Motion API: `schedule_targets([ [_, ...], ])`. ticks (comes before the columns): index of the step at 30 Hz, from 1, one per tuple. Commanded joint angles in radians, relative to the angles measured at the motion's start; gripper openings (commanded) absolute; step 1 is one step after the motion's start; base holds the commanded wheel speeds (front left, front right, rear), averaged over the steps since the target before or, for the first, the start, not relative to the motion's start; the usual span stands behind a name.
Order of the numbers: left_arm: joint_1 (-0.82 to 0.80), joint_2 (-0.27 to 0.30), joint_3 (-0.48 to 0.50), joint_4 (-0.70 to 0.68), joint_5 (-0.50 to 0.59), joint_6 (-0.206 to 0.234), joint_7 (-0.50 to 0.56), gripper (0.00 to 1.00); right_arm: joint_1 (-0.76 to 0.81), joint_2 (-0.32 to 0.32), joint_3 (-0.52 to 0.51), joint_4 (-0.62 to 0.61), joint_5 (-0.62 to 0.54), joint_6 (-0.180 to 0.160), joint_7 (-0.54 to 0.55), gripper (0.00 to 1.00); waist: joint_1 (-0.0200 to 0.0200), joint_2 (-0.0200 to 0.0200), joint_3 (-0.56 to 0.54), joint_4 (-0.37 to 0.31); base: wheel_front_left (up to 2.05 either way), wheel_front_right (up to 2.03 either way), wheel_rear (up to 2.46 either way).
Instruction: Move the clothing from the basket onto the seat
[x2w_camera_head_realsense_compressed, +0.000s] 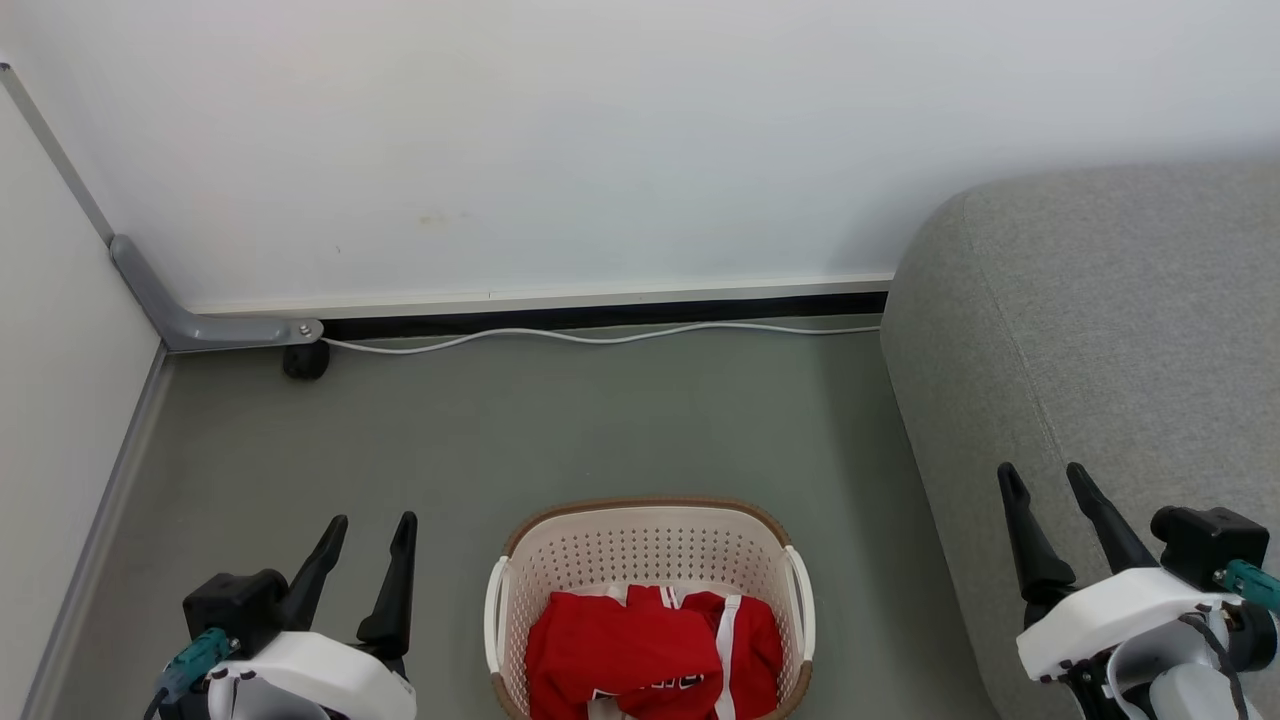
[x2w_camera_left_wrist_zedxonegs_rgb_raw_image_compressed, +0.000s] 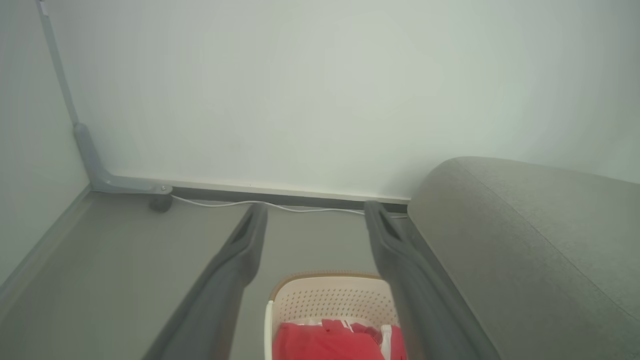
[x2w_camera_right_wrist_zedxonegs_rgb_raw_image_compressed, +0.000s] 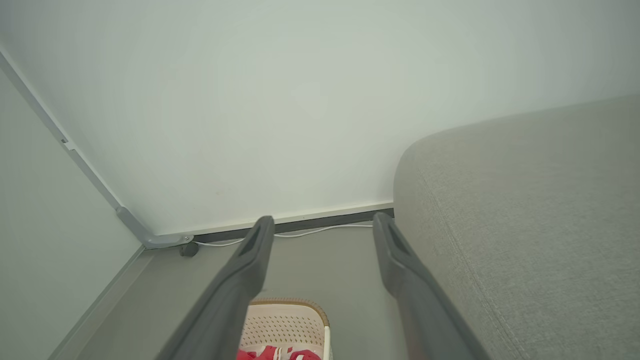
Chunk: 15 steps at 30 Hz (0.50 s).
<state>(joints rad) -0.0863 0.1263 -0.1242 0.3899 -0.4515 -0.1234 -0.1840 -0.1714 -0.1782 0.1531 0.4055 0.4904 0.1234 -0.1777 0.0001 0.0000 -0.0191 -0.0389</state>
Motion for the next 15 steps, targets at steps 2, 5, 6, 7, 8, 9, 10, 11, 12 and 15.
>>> schedule_targets([
  [2,-0.059,0.025,0.018,-0.020,0.058,-0.006,-0.020,1.00,-0.043,-0.024,0.027,-0.015,-0.052,0.007,-0.026,1.00,-0.0001,0.0000,-0.002,-0.001,0.00,0.00,0.00],
  [5,-0.061,0.028,0.012,-0.017,0.091,-0.006,-0.029,1.00,-0.046,-0.028,0.032,-0.012,-0.087,0.007,-0.035,1.00,-0.0001,0.0000,-0.003,-0.003,0.00,0.00,0.00],
  [6,-0.062,0.029,0.011,-0.016,0.102,-0.006,-0.032,1.00,-0.047,-0.029,0.033,-0.011,-0.098,0.007,-0.038,1.00,-0.0001,0.0000,-0.003,-0.004,0.00,0.00,0.00],
  [7,-0.063,0.030,0.010,-0.015,0.113,-0.006,-0.034,1.00,-0.048,-0.030,0.035,-0.010,-0.109,0.007,-0.041,1.00,-0.0001,0.0000,-0.004,-0.005,0.00,0.00,0.00],
  [8,-0.063,0.032,0.008,-0.014,0.124,-0.006,-0.037,1.00,-0.049,-0.031,0.037,-0.010,-0.120,0.007,-0.044,1.00,-0.0001,0.0000,-0.005,-0.006,0.00,0.00,0.00],
  [9,-0.064,0.033,0.006,-0.013,0.135,-0.006,-0.040,1.00,-0.050,-0.034,0.039,-0.010,-0.132,0.007,-0.047,1.00,-0.0001,0.0000,-0.005,-0.006,0.00,0.00,0.00],
  [10,-0.064,0.034,0.005,-0.012,0.146,-0.006,-0.043,1.00,-0.051,-0.036,0.041,-0.010,-0.143,0.007,-0.050,1.00,-0.0001,0.0000,-0.006,-0.007,0.00,0.00,0.00],
  [11,-0.065,0.035,0.003,-0.011,0.157,-0.007,-0.046,1.00,-0.051,-0.038,0.043,-0.009,-0.154,0.007,-0.053,1.00,-0.0001,0.0000,-0.006,-0.008,0.00,0.00,0.00],
  [12,-0.065,0.035,0.003,-0.011,0.157,-0.007,-0.046,1.00,-0.051,-0.038,0.043,-0.009,-0.154,0.007,-0.053,1.00,-0.0001,0.0000,-0.006,-0.008,0.00,0.00,0.00],
  [15,-0.065,0.037,-0.001,-0.008,0.190,-0.007,-0.055,1.00,-0.054,-0.041,0.047,-0.009,-0.189,0.007,-0.061,1.00,-0.0001,0.0000,-0.008,-0.009,0.00,0.00,0.00],
])
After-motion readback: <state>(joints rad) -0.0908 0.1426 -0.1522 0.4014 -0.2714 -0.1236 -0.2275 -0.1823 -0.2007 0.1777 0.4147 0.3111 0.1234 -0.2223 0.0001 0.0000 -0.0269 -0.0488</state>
